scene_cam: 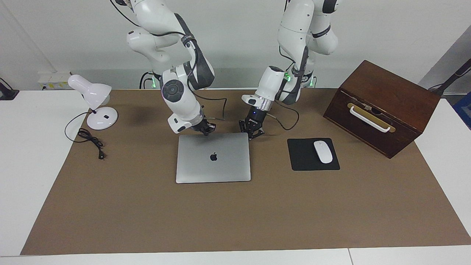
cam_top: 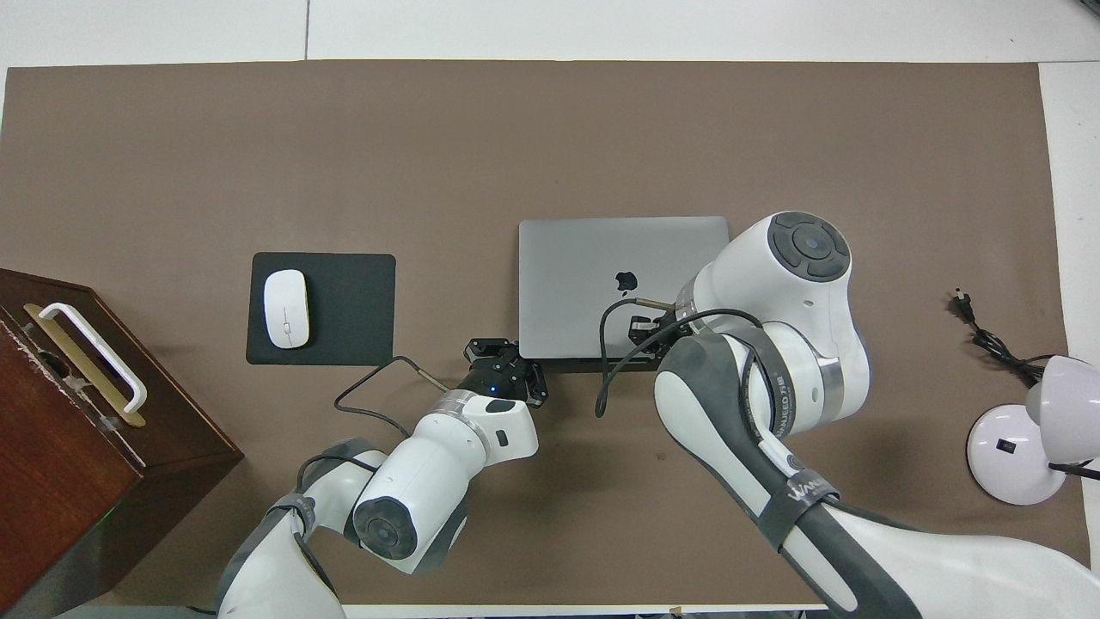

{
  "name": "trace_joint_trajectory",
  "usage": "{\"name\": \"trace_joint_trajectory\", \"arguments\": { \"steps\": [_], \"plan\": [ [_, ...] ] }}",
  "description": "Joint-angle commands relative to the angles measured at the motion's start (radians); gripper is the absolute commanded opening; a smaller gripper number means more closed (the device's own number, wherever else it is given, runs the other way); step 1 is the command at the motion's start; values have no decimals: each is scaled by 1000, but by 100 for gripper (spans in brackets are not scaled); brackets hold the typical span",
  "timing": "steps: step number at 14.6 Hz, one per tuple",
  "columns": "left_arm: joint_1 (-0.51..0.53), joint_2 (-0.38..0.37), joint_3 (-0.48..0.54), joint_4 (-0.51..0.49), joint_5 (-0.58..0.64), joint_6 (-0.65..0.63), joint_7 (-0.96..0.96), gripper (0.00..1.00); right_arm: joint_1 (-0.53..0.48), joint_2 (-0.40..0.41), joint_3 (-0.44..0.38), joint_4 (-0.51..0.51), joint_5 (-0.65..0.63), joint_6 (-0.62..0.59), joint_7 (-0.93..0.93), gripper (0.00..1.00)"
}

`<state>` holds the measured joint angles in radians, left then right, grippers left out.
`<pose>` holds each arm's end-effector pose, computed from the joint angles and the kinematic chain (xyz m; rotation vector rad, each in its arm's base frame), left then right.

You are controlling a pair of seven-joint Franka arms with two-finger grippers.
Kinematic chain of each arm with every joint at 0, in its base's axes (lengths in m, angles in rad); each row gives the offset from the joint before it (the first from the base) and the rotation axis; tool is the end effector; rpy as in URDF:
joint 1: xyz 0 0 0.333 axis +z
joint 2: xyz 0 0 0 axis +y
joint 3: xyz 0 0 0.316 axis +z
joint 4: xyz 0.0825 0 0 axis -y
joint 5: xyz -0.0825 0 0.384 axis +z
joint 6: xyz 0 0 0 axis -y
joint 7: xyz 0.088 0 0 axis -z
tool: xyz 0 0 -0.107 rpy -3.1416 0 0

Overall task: Close laptop with both arms
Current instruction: 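Press the lid flat onto the base with the right gripper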

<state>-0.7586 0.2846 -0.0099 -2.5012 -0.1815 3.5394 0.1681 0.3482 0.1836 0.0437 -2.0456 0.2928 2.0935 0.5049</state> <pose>0.3853 -0.3417 0.2633 2.5530 -0.9903 1.0304 0.5188 0.2291 0.3429 -2.9260 0.4086 0.3428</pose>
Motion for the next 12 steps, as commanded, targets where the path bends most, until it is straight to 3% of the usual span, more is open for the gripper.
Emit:
{"name": "trace_joint_trajectory", "arguments": {
  "steps": [1, 8, 10, 12],
  "plan": [
    [-36, 24, 16, -74, -12, -36, 8, 0, 2, -32, 1, -33, 22, 11, 18, 0],
    [-30, 24, 16, -70, -12, -36, 7, 0, -15, -27, -7, 87, 22, -46, 64, 0],
    [-27, 24, 16, -67, -12, -36, 5, 0, -35, -27, -13, 123, 5, -24, 64, 0],
    [-21, 10, 15, -65, -10, -36, -1, 0, -95, -21, -16, 174, -77, 70, 46, 0]
  ]
}}
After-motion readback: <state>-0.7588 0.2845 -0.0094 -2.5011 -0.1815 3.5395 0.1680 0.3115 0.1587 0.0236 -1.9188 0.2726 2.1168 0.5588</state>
